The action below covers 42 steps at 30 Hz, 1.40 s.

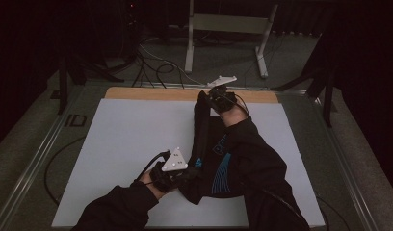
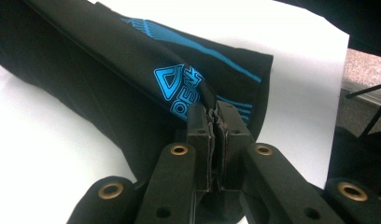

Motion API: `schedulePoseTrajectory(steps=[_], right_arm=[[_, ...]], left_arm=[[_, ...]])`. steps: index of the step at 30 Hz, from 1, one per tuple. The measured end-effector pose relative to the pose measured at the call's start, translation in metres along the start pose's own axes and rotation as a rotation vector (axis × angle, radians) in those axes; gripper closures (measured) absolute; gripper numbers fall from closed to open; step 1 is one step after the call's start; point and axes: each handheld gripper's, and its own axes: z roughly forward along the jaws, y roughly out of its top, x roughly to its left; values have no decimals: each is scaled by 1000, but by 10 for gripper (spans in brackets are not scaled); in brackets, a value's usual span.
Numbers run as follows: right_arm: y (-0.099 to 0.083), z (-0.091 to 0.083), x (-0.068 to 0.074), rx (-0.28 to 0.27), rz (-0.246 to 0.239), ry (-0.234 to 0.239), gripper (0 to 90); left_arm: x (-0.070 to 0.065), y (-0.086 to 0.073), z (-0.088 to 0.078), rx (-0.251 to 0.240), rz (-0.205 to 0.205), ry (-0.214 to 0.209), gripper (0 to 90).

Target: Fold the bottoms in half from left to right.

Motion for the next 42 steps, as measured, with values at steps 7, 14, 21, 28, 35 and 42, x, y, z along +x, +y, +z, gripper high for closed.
schedulePoseTrajectory(steps=[7,14,21,28,35,42], right_arm=[[-8,-10,-15,-5,18,-19,885],[-15,-18,-28,-4,29,-44,884],[-21,-26,-39,-5,40,-66,884],[-29,-32,-50,-2,49,-88,884],[-45,-32,-58,14,62,-92,884],[-61,-27,-65,24,76,-108,883]], left_arm=[[-4,10,13,2,17,-10,859],[-7,19,26,3,28,-27,859],[-13,31,38,-1,46,-38,859],[-18,38,54,-1,52,-61,859],[-22,37,72,12,45,-80,858],[-23,36,85,26,34,-97,858]])
